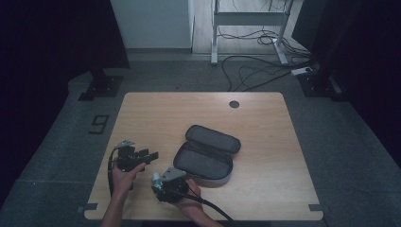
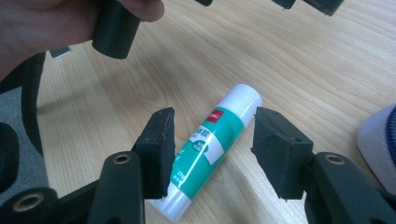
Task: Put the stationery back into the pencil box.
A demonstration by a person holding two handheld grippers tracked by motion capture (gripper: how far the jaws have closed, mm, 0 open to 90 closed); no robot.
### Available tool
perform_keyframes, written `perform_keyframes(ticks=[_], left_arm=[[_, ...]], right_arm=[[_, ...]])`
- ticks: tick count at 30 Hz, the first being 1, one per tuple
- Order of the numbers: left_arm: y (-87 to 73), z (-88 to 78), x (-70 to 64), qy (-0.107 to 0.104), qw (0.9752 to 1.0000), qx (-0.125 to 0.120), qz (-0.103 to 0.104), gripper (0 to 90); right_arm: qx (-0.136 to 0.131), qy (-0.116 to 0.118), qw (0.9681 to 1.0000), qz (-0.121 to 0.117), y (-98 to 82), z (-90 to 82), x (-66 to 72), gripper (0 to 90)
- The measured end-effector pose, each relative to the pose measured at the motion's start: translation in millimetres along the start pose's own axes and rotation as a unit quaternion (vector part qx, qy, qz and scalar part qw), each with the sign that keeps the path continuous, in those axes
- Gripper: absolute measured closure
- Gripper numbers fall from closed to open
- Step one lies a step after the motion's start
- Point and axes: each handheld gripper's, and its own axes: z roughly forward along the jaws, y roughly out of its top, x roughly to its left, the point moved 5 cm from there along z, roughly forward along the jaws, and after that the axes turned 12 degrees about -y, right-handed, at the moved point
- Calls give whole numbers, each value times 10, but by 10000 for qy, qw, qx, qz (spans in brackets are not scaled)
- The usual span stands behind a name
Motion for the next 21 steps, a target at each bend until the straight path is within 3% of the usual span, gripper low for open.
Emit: perform_keyframes(ticks=[13, 21], left_arm=[[-4, -4, 18, -3, 10000, 10, -12, 390], [-11, 10, 15, 0, 10000, 58, -2, 389]], right_arm=[[229, -123, 9996, -66, -67, 165, 44, 479], [384, -273, 9988, -110, -105, 192, 7, 561]])
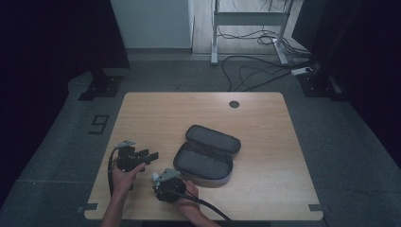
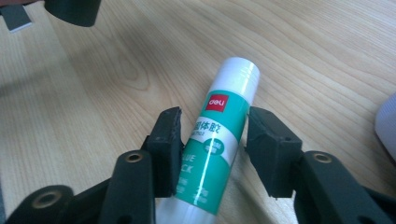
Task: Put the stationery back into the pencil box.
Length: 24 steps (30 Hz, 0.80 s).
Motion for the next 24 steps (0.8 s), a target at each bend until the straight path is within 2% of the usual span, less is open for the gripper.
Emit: perform_keyframes(ticks=[5, 15, 20, 24], left_arm=[[-3, 8, 1, 7, 10000, 8, -3, 389], [-9, 1, 14, 11, 10000, -15, -24, 390], [-9, -6, 23, 17, 10000, -22, -30, 390], [-11, -4, 22, 29, 10000, -13, -18, 390]], right_arm=[[69, -10, 10000, 15, -15, 8, -20, 627], [142, 36, 9998, -118, -30, 7, -20, 647], [77, 194, 9997, -146, 2, -82, -34, 648], [-27, 235, 9996, -126, 35, -173, -74, 649]])
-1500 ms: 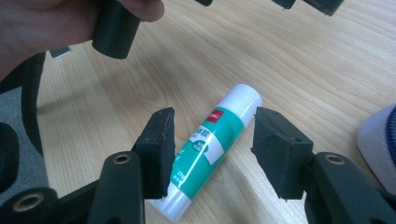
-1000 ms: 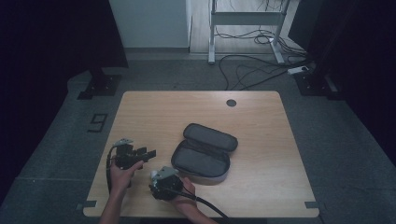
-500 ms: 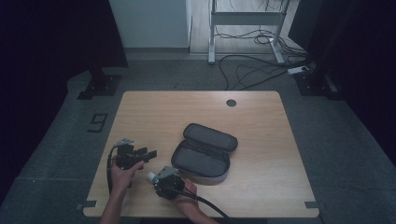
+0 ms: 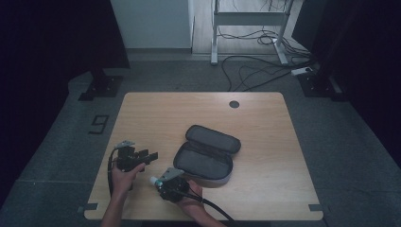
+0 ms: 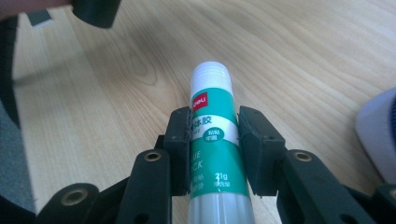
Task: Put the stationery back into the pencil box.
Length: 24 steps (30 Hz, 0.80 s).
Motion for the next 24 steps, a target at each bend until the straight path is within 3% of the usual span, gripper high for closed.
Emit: perform_keyframes(ticks=[11, 18, 24], left_arm=[[-10, 15, 1, 19, 10000, 31, 3, 390], [-15, 28, 2, 47, 10000, 62, 14, 389], [-24, 60, -11, 52, 9999, 110, 50, 389]], right_arm=[[-252, -2, 9997, 43, 38, -218, -160, 649], [-405, -56, 9988, 265, -33, -344, -357, 649], [-448, -170, 9984, 309, -54, -431, -517, 649]])
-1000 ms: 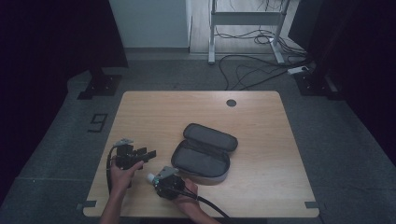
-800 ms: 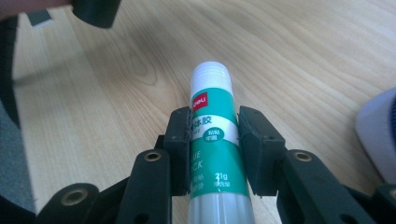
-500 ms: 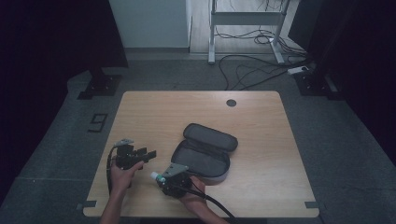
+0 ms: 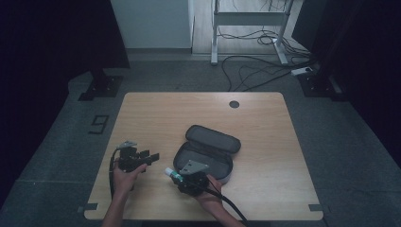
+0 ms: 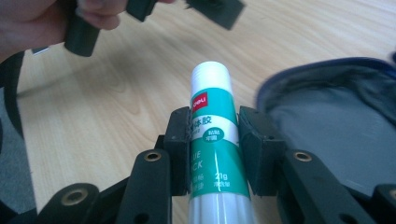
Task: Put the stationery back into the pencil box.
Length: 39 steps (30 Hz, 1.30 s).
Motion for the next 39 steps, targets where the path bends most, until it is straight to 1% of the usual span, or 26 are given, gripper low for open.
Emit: perform_keyframes(ticks=[4, 7, 9, 12, 15, 17, 19, 21, 27, 33, 39], left_arm=[[-23, 49, -5, 0, 9999, 101, 14, 389], [-27, 74, -23, -21, 9999, 119, 34, 389], [-28, 78, -25, -19, 9999, 124, 39, 389], [-29, 71, -12, -5, 9999, 124, 31, 389], [-28, 64, -6, -4, 9999, 111, 16, 389], [-28, 66, -9, -7, 9999, 114, 22, 389], [-31, 72, -10, -7, 9999, 126, 31, 390], [-34, 77, -10, -9, 9999, 149, 31, 389], [-37, 80, -6, -4, 9999, 158, 32, 389], [-46, 99, -4, -7, 9998, 188, 31, 389], [-53, 108, 0, -9, 9998, 214, 34, 389]], right_arm=[[-124, -115, 9997, 161, 29, -80, -162, 649], [-174, -201, 9994, 218, 53, -121, -267, 649], [-207, -293, 9989, 316, 62, -136, -366, 649], [-203, -500, 9977, 404, 52, -149, -509, 649], [-170, -607, 9965, 544, 25, -152, -641, 649], [-128, -753, 9952, 609, -7, -144, -751, 649], [-89, -796, 9941, 735, -37, -136, -834, 649], [-52, -851, 9931, 806, -63, -130, -901, 649], [6, -980, 9909, 923, -109, -118, -1035, 649], [72, -1082, 9897, 931, -147, -102, -1094, 649], [218, -1160, 9888, 917, -202, -57, -1132, 649]])
